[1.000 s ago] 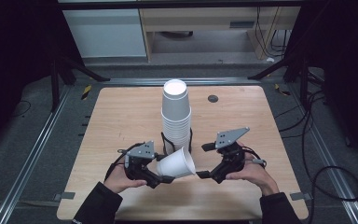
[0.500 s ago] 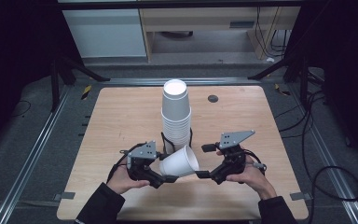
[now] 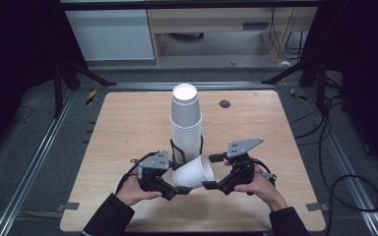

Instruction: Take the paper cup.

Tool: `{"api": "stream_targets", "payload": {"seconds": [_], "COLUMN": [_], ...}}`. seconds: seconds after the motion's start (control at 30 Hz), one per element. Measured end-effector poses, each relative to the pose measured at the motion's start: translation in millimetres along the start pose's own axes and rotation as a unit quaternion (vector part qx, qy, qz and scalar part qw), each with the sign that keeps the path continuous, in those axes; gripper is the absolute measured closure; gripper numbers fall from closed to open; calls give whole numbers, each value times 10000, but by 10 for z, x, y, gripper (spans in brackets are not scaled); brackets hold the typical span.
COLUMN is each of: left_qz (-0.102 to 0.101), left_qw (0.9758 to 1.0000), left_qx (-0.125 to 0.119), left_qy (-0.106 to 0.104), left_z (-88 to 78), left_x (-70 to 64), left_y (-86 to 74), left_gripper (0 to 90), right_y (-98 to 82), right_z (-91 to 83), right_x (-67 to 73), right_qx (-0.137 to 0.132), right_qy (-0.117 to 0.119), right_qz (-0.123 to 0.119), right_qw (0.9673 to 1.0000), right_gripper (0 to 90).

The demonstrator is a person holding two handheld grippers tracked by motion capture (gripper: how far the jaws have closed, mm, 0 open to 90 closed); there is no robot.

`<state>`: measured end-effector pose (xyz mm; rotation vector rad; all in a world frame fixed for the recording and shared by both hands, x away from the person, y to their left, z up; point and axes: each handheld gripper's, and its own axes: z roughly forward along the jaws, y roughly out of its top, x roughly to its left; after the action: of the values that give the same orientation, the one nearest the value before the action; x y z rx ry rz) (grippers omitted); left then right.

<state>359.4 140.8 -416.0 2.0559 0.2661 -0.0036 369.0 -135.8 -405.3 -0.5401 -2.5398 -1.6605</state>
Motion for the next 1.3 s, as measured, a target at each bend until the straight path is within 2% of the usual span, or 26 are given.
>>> {"api": "stream_targets", "payload": {"seconds": [0.27, 0.57, 0.8, 1.03, 1.3], "left_qz": [53, 78, 124, 156, 150], "left_qw": [10000, 9997, 9997, 9996, 9996], "left_qx": [-34, -245, -228, -217, -220], "left_qy": [-27, -22, -15, -44, -65], "left_z": [29, 24, 47, 65, 63], "left_x": [-12, -28, -29, -32, -27], "left_y": [10, 37, 30, 28, 25], "left_gripper": [223, 224, 224, 224, 225], "right_y": [-27, -36, -51, -55, -70], "right_z": [68, 101, 148, 152, 149], "right_x": [-2, -1, -4, -21, -22], "right_qx": [68, 1, -38, -146, -216], "right_qy": [133, 259, 286, 407, 438], "right_qz": [32, 76, 110, 214, 189], "right_qw": [9999, 9996, 9995, 9988, 9986], "right_gripper": [38, 53, 55, 65, 92]}}
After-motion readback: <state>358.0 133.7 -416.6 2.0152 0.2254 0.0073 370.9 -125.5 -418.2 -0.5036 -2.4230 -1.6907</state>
